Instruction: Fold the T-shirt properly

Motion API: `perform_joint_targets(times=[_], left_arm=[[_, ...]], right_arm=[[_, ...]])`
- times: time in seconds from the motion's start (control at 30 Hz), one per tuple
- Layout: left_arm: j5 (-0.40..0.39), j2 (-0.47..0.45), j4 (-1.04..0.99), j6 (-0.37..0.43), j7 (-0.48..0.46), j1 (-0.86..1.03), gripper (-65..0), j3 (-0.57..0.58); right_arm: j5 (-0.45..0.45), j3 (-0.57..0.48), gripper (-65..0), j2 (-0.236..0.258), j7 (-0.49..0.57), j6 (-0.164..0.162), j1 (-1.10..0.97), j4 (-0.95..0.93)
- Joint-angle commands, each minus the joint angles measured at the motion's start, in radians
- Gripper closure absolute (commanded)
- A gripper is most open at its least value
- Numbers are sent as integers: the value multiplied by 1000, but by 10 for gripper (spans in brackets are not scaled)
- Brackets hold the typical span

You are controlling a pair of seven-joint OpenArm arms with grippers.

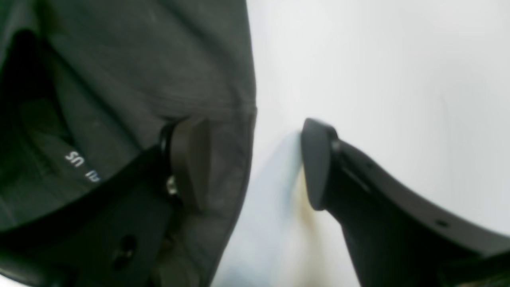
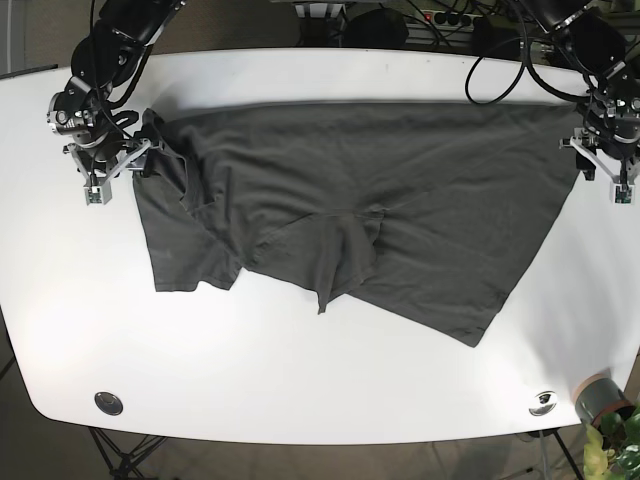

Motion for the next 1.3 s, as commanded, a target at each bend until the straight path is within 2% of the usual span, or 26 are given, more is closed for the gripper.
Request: perform_joint_targets(times=[0.0,0.13,0.2,0.33,0.4,0.57,0.93,1.0,1.07,1.2,1.27], left_arm=[[0,-22,13,7,-15,-20,-350,-4],[0,-27,12,7,-15,-34,-350,37],[0,-28,13,7,-15,-34,-350,59],[1,-27,12,8,-15,-35,-350,65],[1,-27,12,8,-15,-37,-350,77],[1,-27,12,12,-15,-46,-350,117],[1,-27,12,13,-17,-71,-350,146],[1,-35,12,13,-17,-78,-350,169],[1,-35,10,13,-17,-106,-350,189],[3,-31,-53,15,-17,-164,-350,221],[3,-31,-100,15,-17,-206,-350,243]], right_arm=[[5,1,-358,2,7,4,13,5],[5,1,-482,-18,5,6,14,5],[5,1,-506,-22,5,6,16,4],[8,1,-476,-24,5,6,16,2],[43,-2,-455,-30,1,6,14,4],[99,-6,-453,-32,-15,3,-12,10],[103,-8,-444,-33,-21,6,-9,-27],[103,-8,-412,-33,-18,6,4,-39],[100,-8,-341,-35,-18,6,10,-41],[103,-8,-101,-35,-18,6,11,-41],[103,-8,-22,-35,-18,6,11,-41]])
